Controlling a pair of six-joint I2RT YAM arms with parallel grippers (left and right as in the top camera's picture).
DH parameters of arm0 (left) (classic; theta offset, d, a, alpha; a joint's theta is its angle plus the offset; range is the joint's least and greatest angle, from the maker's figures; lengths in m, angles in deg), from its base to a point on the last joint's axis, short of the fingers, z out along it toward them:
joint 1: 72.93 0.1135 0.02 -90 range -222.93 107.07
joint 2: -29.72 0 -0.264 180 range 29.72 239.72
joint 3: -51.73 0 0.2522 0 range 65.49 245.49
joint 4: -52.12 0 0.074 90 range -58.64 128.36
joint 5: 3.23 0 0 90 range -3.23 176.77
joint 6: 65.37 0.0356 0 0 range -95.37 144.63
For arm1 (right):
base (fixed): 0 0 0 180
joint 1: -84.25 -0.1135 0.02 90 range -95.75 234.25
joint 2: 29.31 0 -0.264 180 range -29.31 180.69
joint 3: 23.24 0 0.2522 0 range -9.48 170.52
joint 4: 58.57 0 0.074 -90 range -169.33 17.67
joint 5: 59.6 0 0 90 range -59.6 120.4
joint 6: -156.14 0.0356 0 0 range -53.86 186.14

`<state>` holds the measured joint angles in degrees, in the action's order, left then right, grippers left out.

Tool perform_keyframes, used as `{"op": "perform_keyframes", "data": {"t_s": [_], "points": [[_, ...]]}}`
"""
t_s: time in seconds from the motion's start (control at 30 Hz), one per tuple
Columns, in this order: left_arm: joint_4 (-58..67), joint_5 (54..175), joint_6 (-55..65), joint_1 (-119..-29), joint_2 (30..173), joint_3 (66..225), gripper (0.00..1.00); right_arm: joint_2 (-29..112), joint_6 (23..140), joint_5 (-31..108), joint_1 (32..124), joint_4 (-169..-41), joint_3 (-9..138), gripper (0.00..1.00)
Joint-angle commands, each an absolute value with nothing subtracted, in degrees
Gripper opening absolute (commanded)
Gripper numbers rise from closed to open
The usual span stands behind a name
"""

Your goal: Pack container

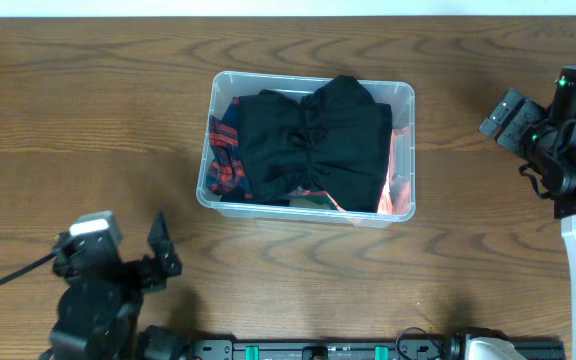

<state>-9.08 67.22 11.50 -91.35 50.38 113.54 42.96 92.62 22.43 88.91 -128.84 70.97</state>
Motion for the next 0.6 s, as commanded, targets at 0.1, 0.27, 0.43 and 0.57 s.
{"op": "perform_keyframes", "data": {"t_s": [0.1,0.27,0.43,0.57], "points": [[-1.63,70.39,15.7,-88.29,48.26,107.34,0.98,42.81,92.4,21.84,89.2,-128.93,71.38,0.99],[0.97,75.88,20.2,-81.64,43.26,103.6,0.98,42.81,92.43,21.82,89.2,-128.93,71.38,0.99],[0.97,75.86,20.35,-77.51,34.75,98.2,0.98,42.81,92.4,21.82,89.2,-128.93,71.38,0.99],[0.97,75.83,20.35,-76.57,29.81,93.44,0.98,42.81,92.43,21.82,89.2,-128.93,71.38,0.99]]}}
